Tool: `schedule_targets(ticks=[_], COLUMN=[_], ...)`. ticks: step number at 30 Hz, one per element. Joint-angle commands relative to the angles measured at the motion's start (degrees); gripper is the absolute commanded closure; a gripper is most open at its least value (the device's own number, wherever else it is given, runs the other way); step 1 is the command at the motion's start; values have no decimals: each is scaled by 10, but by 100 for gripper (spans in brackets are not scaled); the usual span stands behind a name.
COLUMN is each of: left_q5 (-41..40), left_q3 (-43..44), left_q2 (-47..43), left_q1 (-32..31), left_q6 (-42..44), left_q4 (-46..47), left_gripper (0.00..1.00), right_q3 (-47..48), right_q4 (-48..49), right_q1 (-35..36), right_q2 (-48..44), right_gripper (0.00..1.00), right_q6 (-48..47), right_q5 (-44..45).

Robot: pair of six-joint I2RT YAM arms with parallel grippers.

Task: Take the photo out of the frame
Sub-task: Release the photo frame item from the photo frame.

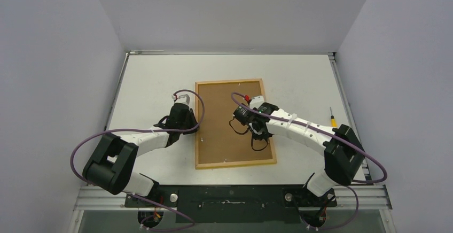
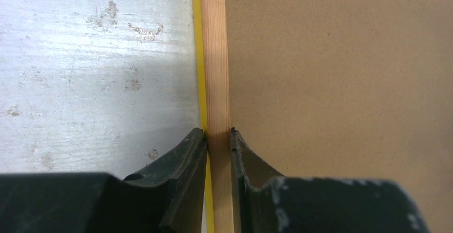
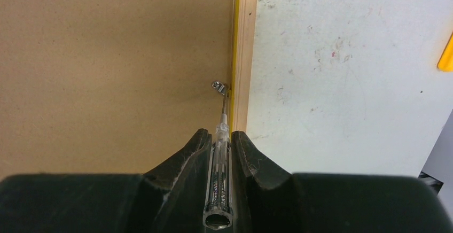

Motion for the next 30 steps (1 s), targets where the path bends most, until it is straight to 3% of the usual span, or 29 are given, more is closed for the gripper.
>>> schedule_targets(ticks=[1, 25, 30], left_q5=[-8, -19, -7], left_q3=[16, 15, 17], left_q2=[-12, -11, -8], left_q1=[4, 8, 8], left_q6=[4, -6, -3], left_q4=[14, 11, 13], left_gripper=[82, 82, 82], right_q3=[11, 47, 74], right_q4=[-29, -85, -61], right_q1=[18, 33, 21], right_q2=[17, 1, -7], right_gripper=[95, 95, 95], right_q6=[6, 1, -20], right_q5=[-48, -11, -46])
